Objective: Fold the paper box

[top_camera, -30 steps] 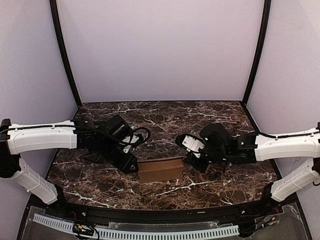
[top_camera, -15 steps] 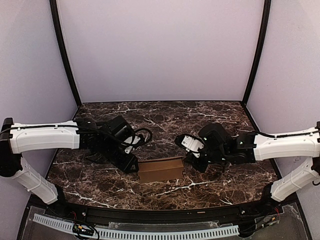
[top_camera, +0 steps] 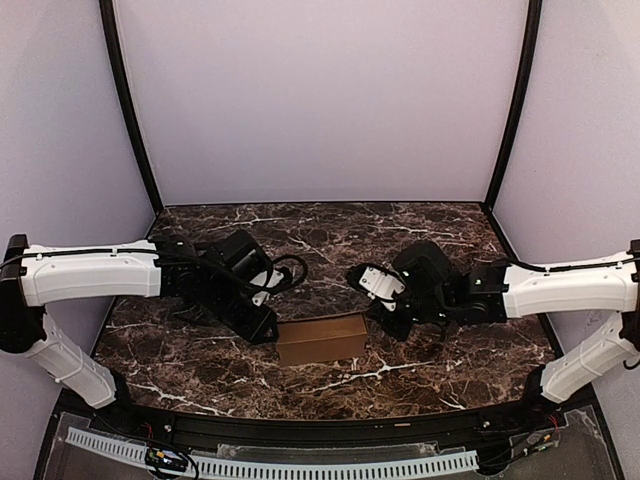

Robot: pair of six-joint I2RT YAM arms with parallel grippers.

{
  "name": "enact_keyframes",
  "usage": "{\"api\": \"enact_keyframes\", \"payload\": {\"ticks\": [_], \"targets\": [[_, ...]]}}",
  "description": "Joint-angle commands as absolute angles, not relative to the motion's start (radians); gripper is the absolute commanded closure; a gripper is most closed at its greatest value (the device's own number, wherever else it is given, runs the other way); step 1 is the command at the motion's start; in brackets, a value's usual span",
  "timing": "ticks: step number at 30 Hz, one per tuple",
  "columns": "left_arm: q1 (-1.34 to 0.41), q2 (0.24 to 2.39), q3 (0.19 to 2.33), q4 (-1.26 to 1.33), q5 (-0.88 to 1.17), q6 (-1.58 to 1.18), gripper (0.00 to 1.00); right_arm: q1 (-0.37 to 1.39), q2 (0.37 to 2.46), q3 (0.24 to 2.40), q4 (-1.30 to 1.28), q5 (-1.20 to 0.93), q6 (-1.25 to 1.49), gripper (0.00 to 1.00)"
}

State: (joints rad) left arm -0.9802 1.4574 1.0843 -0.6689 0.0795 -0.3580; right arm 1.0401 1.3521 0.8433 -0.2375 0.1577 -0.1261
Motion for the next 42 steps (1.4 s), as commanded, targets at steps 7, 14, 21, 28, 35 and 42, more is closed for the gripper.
{"api": "enact_keyframes", "payload": {"ticks": [7, 14, 21, 28, 35, 42], "targets": [[-0.989, 1.467, 1.114, -0.688, 0.063, -0.338, 0.75, 1.046, 1.382, 0.886, -0.244, 0.167, -0.131, 0.94], [-0.989, 1.476, 1.13, -0.7, 0.059, -0.331, 0.83, 1.048, 1.381, 0.895, -0.247, 0.167, -0.129, 1.0], [-0.988, 1.494, 1.155, -0.706, 0.061, -0.323, 0.89, 1.053, 1.381, 0.903, -0.254, 0.166, -0.12, 1.0], [-0.99, 1.506, 1.168, -0.712, 0.058, -0.322, 0.93, 1.059, 1.388, 0.919, -0.273, 0.173, -0.092, 1.0], [-0.99, 1.52, 1.19, -0.719, 0.052, -0.341, 0.99, 1.079, 1.417, 0.961, -0.31, 0.174, -0.008, 1.0], [-0.99, 1.535, 1.206, -0.718, 0.046, -0.365, 0.99, 1.09, 1.435, 0.994, -0.349, 0.175, 0.09, 1.0]]}}
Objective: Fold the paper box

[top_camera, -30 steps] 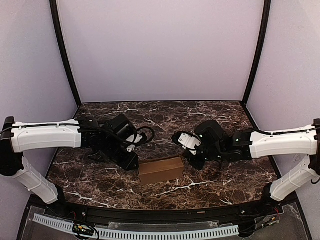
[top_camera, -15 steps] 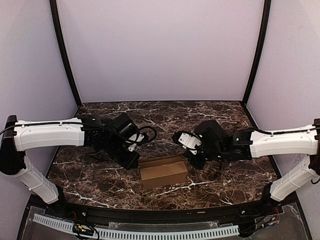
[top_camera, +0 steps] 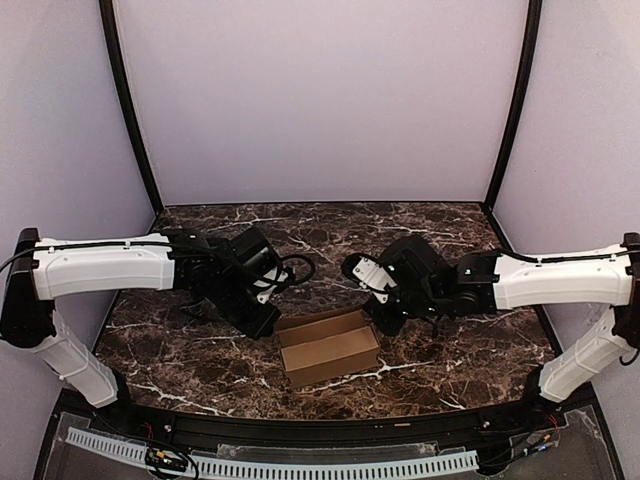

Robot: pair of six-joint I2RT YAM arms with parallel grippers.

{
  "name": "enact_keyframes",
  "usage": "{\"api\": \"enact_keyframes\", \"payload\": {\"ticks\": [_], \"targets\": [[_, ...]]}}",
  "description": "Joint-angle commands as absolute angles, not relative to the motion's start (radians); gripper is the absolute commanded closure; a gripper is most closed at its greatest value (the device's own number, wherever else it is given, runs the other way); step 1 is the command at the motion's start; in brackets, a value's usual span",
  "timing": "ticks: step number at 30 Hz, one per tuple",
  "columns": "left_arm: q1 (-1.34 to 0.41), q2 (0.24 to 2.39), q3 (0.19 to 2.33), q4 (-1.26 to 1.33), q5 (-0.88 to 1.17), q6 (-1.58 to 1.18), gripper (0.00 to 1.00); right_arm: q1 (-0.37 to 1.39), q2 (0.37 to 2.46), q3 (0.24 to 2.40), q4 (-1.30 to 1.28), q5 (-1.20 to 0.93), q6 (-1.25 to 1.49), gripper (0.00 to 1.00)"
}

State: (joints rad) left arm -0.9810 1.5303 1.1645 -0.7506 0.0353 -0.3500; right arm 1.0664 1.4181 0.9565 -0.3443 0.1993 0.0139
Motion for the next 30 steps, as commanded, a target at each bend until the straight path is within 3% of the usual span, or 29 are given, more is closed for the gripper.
{"api": "enact_keyframes", "payload": {"ticks": [1, 9, 11, 13, 19, 30], "targets": [[-0.989, 1.536, 1.207, -0.717, 0.046, -0.368, 0.99, 1.09, 1.437, 0.995, -0.351, 0.173, 0.1, 1.0], [-0.99, 1.546, 1.233, -0.71, 0.036, -0.377, 0.99, 1.097, 1.445, 0.989, -0.36, 0.183, 0.132, 1.0], [-0.99, 1.547, 1.237, -0.709, 0.031, -0.376, 0.94, 1.099, 1.445, 0.983, -0.36, 0.192, 0.133, 1.0], [-0.99, 1.547, 1.241, -0.718, 0.016, -0.374, 0.81, 1.101, 1.447, 0.974, -0.36, 0.198, 0.132, 1.0], [-0.99, 1.535, 1.291, -0.797, -0.074, -0.351, 0.55, 1.104, 1.445, 0.959, -0.366, 0.226, 0.151, 1.0], [-0.99, 1.382, 1.299, -0.875, 0.045, -0.43, 0.5, 1.113, 1.446, 0.969, -0.402, 0.301, 0.225, 1.0]]}}
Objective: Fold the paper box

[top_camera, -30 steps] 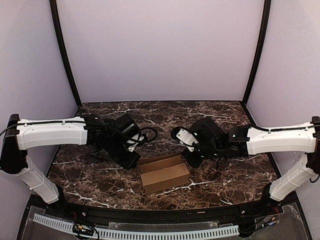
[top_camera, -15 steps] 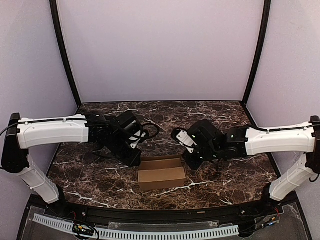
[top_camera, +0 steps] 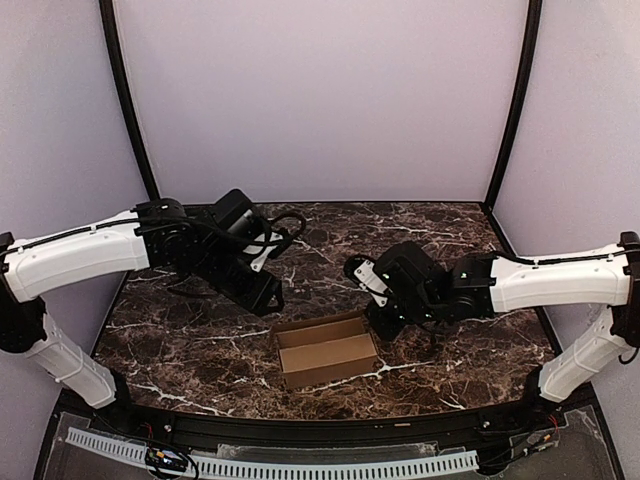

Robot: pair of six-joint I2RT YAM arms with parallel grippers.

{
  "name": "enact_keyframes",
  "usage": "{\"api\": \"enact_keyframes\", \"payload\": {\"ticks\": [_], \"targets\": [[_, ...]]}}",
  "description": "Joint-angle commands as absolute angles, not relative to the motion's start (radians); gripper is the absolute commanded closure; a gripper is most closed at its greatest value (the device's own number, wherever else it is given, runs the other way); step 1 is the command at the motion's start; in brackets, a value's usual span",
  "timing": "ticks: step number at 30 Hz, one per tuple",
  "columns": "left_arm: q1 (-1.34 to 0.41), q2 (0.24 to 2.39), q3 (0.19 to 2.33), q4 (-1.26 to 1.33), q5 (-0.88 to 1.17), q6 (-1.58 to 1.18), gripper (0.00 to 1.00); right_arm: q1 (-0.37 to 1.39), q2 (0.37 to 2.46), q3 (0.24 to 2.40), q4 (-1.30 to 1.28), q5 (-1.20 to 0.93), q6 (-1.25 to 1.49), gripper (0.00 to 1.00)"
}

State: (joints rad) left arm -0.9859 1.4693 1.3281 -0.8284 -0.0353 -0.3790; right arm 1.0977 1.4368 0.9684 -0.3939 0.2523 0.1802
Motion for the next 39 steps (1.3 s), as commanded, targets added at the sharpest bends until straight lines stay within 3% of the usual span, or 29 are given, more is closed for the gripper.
{"api": "enact_keyframes", "payload": {"ticks": [1, 8, 17, 25, 39], "targets": [[-0.991, 1.369, 1.282, -0.851, 0.061, -0.452, 0.51, 1.114, 1.449, 0.97, -0.404, 0.308, 0.23, 1.0], [-1.046, 1.293, 1.07, -0.576, 0.293, -0.606, 0.7, 1.116, 1.461, 0.984, -0.421, 0.344, 0.264, 1.0], [-1.178, 1.401, 1.022, -0.327, 0.249, -0.74, 0.91, 1.131, 1.474, 0.997, -0.458, 0.41, 0.381, 1.0], [-1.204, 1.424, 0.972, -0.274, 0.132, -0.795, 0.99, 1.146, 1.466, 1.0, -0.496, 0.433, 0.45, 1.0], [-1.241, 1.52, 0.95, -0.198, 0.108, -0.826, 0.99, 1.148, 1.463, 1.017, -0.52, 0.443, 0.474, 1.0]]}}
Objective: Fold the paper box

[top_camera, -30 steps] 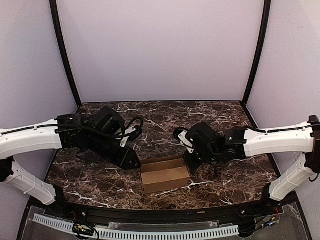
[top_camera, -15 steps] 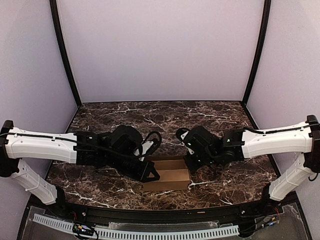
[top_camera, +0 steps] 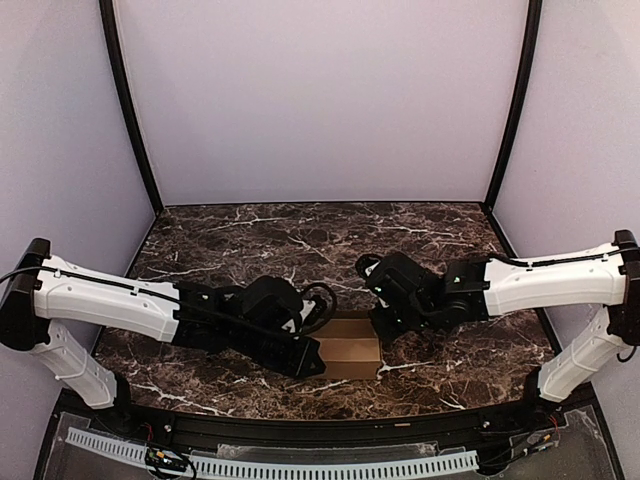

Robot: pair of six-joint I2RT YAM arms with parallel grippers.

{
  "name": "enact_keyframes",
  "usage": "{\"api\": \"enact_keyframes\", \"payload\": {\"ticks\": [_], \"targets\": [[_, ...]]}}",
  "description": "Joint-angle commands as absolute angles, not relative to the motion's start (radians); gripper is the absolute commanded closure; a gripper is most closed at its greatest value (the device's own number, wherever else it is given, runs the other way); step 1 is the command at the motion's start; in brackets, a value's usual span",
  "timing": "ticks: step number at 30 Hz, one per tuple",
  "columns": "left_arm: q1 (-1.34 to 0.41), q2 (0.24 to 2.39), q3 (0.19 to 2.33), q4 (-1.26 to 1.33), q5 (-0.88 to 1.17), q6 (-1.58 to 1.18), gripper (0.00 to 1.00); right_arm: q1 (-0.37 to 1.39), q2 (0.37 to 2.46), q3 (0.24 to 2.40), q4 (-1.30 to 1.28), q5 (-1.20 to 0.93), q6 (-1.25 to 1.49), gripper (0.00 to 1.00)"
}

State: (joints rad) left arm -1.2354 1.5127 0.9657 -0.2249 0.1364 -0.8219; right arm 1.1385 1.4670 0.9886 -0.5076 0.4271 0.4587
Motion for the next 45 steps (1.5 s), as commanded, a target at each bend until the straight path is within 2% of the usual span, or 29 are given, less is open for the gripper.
{"api": "enact_keyframes", "payload": {"ticks": [1, 31, 45], "targets": [[-1.241, 1.528, 0.949, -0.195, 0.094, -0.826, 0.99, 1.149, 1.462, 1.018, -0.519, 0.44, 0.474, 1.0], [-1.24, 1.626, 0.995, -0.161, -0.203, -0.752, 0.99, 1.222, 1.44, 1.059, -0.546, 0.4, 0.517, 1.0], [-1.175, 1.638, 1.051, -0.166, -0.217, -0.652, 0.99, 1.22, 1.48, 1.032, -0.534, 0.382, 0.558, 1.0]]}}
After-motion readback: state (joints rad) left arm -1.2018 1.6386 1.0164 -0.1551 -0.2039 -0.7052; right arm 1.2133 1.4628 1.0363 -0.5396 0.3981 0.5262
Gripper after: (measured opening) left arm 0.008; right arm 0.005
